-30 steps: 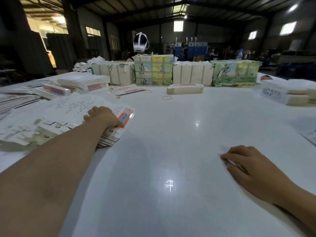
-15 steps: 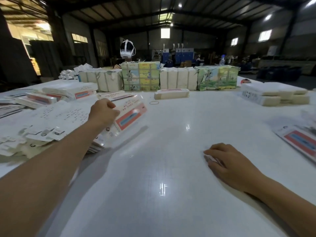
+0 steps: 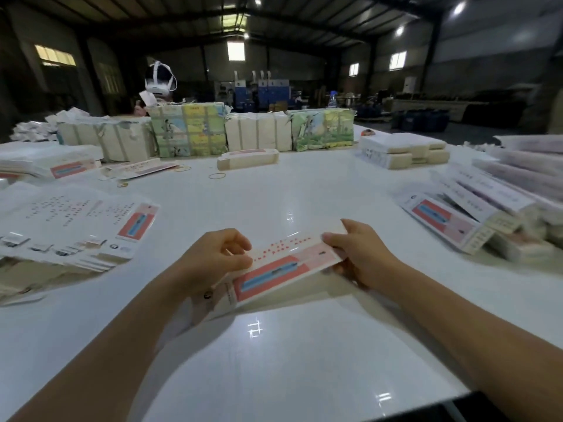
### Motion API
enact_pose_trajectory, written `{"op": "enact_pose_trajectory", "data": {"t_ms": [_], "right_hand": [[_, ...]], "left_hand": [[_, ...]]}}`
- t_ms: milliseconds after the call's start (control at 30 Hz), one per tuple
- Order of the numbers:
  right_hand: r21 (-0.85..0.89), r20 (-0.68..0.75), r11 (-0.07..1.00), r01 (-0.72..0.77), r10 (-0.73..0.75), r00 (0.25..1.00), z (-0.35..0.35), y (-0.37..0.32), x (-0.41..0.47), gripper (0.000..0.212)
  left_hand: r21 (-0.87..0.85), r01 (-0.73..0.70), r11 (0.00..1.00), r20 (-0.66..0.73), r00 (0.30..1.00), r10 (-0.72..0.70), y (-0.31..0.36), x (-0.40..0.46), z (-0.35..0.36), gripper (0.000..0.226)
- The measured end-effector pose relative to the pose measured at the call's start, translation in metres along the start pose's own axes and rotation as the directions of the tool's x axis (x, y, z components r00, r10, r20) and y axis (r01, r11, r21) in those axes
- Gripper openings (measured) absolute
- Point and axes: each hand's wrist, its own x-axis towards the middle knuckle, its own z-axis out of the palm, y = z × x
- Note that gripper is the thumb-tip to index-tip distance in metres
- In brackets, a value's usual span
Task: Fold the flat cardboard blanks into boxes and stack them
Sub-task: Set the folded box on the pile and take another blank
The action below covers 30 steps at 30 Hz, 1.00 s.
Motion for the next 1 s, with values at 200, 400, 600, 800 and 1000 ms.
{"op": "enact_pose_trajectory", "data": {"t_ms": [200, 400, 600, 800, 1000], "right_hand": [[-0.069, -0.010, 0.993, 0.092, -0.093, 0.996, 0.002, 0.007, 0.001, 0.004], [-0.227, -0.051, 0.962, 0.152, -0.168, 0.984, 0.002, 0.006, -0.004, 0.037], [-0.504, 0.124, 0.790, 0.350, -0.335, 0.934, 0.007, 0.014, -0.004, 0.037], [0.020, 0.194, 0.999, 0.046, -0.049, 0.980, 0.006, 0.007, -0.003, 0.021], [0.039, 0.307, 0.998, 0.050, -0.060, 0.950, 0.003, 0.007, -0.004, 0.010]], "left_hand": [[0.647, -0.256, 0.718, 0.094, 0.962, 0.257, 0.026, 0.007, 0.036, 0.100], [0.672, -0.160, 0.723, -0.167, 0.919, 0.358, 0.028, 0.016, 0.054, 0.081], [0.634, -0.084, 0.769, -0.387, 0.826, 0.409, 0.015, 0.016, 0.053, 0.083], [0.684, -0.081, 0.725, -0.374, 0.814, 0.445, 0.016, 0.014, 0.054, 0.082], [0.699, -0.150, 0.699, -0.322, 0.807, 0.495, 0.015, 0.012, 0.053, 0.083]]}}
